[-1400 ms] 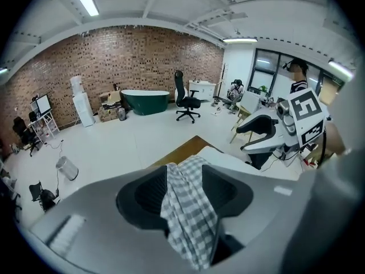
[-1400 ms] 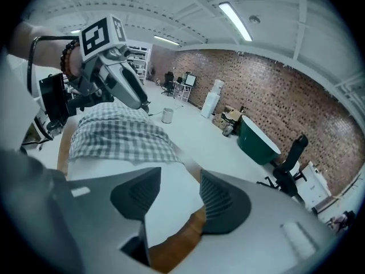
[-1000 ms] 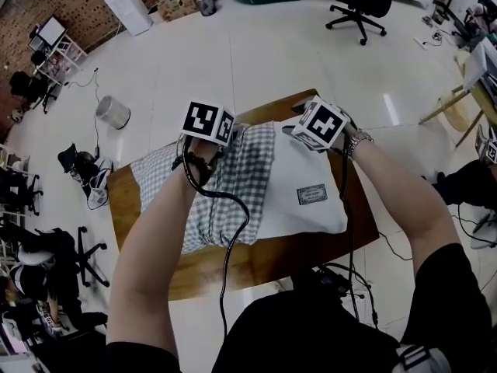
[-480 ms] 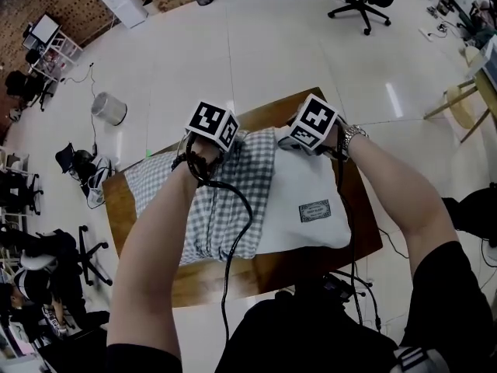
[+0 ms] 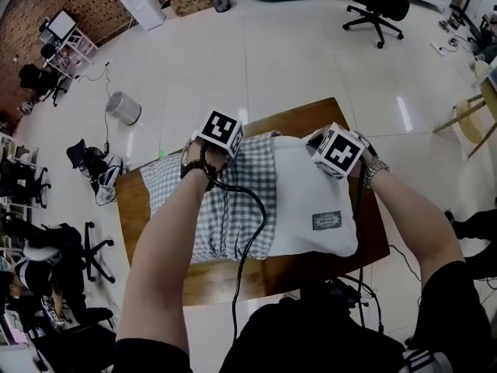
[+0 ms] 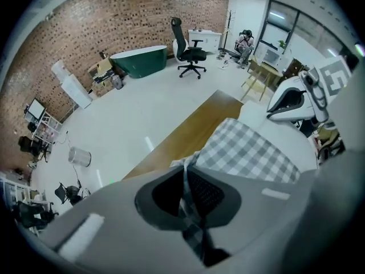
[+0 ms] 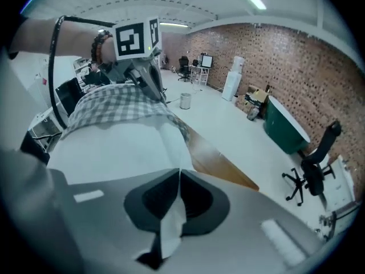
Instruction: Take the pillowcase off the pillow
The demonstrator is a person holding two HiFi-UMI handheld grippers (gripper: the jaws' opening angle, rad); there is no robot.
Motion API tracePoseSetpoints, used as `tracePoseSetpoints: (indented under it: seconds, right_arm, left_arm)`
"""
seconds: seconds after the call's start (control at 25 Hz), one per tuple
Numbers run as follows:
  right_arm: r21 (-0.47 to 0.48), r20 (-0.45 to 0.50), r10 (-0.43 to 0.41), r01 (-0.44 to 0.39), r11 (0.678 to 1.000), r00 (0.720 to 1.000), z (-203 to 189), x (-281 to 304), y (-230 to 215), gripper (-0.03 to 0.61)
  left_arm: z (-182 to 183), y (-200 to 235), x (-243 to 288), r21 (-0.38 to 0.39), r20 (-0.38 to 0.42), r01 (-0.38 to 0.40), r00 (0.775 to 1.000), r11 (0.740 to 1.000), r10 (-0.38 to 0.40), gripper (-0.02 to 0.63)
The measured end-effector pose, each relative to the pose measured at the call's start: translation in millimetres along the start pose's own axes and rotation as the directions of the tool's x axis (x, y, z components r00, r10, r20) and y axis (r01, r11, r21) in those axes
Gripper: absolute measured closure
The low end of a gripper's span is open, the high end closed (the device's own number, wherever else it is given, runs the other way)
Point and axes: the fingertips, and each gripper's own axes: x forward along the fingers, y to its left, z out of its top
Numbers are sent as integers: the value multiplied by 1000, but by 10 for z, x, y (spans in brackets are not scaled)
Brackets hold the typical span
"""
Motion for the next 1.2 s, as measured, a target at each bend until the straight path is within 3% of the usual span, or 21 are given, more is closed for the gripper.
tracePoseSetpoints:
  seconds: [0.4, 0.96, 1.2]
  right_arm:
    - [-61, -21, -159, 158, 986, 987, 99, -564, 11, 572]
    - [5, -61, -280, 281, 960, 958, 5, -523, -131, 572]
    - [-60, -30, -312, 310, 949, 950, 77, -441, -13, 567]
  left_arm:
    - [-492, 422, -367, -35, -14, -72, 997, 997, 71, 600]
    - [-1121, 746, -738, -172, 45, -103, 993, 980, 112, 598]
    - [-1056, 560, -816, -116, 131, -138, 980, 984, 153, 594]
